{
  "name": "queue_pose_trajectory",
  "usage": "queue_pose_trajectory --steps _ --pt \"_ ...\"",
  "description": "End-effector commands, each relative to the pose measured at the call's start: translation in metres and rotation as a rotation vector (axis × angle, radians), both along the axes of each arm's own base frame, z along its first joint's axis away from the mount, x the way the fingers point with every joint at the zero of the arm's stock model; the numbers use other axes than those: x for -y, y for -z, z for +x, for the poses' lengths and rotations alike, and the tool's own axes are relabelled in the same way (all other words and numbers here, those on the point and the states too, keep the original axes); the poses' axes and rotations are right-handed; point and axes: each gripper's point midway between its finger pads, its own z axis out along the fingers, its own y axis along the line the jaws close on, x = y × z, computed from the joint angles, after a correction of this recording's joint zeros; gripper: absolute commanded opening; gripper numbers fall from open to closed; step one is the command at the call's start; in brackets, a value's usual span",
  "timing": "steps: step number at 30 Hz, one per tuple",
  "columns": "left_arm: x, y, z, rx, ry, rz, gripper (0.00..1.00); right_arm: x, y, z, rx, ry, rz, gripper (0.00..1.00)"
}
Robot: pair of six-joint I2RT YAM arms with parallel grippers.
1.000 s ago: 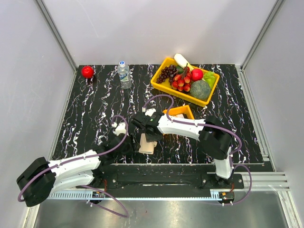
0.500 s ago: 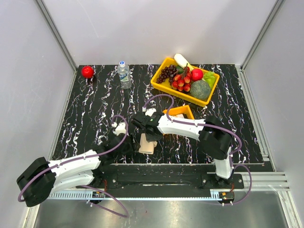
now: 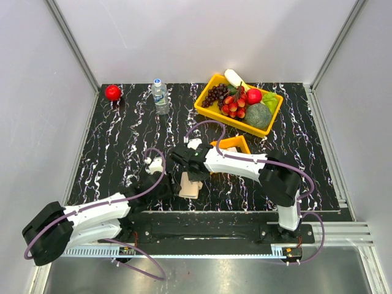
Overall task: Put the credit cards into the card holder
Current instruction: Close the card holder at the center of the board.
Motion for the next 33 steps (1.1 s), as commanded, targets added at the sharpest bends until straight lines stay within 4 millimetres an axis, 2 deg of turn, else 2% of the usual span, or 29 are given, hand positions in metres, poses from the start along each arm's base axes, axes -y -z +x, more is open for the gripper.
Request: queue_pose_trajectory --steps 1,8,19,33 --pt "0.000 0.003 -0.001 -0.005 0.018 0.012 0.50 -0.004 -0.023 0.008 0.068 0.025 0.051 0.19" --pt "0.000 0.004 -0.002 -0.009 0.021 0.011 0.49 -0.003 -0.015 0.005 0.049 0.018 0.037 0.26" --pt "0.001 0.004 -0.002 -0.009 0.024 0.011 0.49 -0.003 -0.015 0.005 0.047 0.009 0.033 0.19" --pt "0.000 0.005 -0.002 -0.014 0.026 0.017 0.49 -0.002 -0.012 0.000 0.023 -0.006 0.033 0.21"
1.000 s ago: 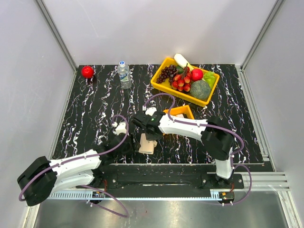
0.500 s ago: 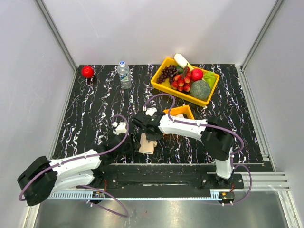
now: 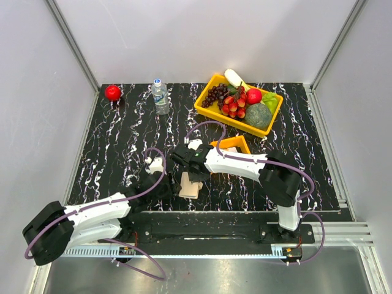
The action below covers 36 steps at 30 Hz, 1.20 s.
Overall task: Put the credit cards into the card holder
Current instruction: Close the card holder at the center of the board.
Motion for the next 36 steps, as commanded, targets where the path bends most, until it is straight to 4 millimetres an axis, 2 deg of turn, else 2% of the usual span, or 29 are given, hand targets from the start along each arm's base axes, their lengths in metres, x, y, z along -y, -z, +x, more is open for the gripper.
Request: queue_pose_trajectory --steps 1,11,15,22,30,36 --pt "0.000 0.005 -0.002 -0.016 0.017 0.014 0.49 -0.004 -0.012 0.002 0.027 -0.003 0.034 0.20" --pt "0.000 0.005 -0.002 -0.017 0.015 0.013 0.49 -0.004 -0.023 0.008 0.075 0.013 0.057 0.18" --pt "0.001 0.004 -0.002 -0.017 0.019 0.014 0.49 -0.007 -0.027 0.009 0.083 0.010 0.076 0.23" --pt "0.002 0.004 -0.002 -0.019 0.024 0.014 0.49 -0.008 -0.028 0.008 0.080 0.004 0.090 0.22" --pt "0.001 0.005 -0.002 -0.021 0.026 0.015 0.49 -0.004 -0.019 0.003 0.055 0.000 0.076 0.20" --pt "0.001 0.004 -0.002 -0.018 0.023 0.014 0.49 -0.005 -0.022 0.004 0.062 0.000 0.082 0.18"
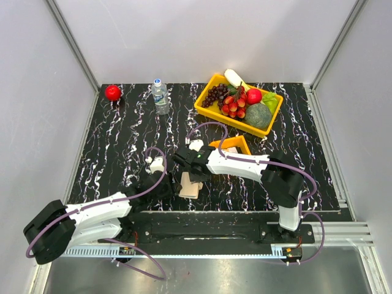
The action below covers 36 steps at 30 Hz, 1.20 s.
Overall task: Put the credit cards into the card holder
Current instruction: Close the card holder at the center of the board.
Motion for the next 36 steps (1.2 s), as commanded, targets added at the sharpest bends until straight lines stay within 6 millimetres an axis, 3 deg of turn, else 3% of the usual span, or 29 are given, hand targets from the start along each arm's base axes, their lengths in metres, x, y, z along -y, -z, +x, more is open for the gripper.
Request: queue_pose_trajectory --steps 1,8,36 --pt "0.000 0.003 -0.004 -0.023 0.023 0.016 0.49 -0.005 -0.024 0.004 0.049 0.004 0.058 0.19" --pt "0.000 0.004 -0.004 -0.024 0.022 0.017 0.49 -0.006 -0.032 0.004 0.060 0.005 0.078 0.24" --pt "0.000 0.004 -0.005 -0.026 0.023 0.020 0.49 -0.010 -0.015 0.000 0.029 -0.013 0.054 0.27"
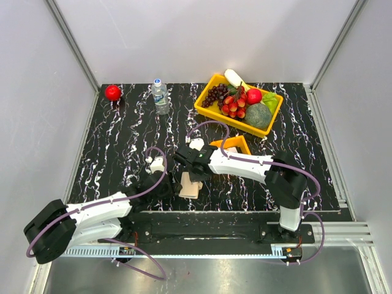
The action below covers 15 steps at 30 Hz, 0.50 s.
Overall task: Put the credit cards into the card holder
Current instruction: Close the card holder at the center of the board.
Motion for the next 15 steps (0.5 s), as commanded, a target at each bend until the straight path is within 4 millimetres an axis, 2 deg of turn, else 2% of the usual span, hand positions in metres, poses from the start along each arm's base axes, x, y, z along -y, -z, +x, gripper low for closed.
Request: queue_pose_trajectory --steps 1,7,15 --pt "-0.0017 0.0041 -0.0047 -0.024 0.021 0.022 0.49 -0.0087 -0.0051 0.0003 0.020 -0.010 0.029 0.27" --pt "-0.0018 0.0045 -0.0048 -0.025 0.021 0.023 0.49 -0.0090 0.0018 -0.0019 0.001 -0.015 0.018 0.27" --pt "-0.0023 0.0034 -0.0044 -0.022 0.017 0.019 0.49 -0.0091 -0.0058 -0.0003 0.017 -0.015 0.029 0.23"
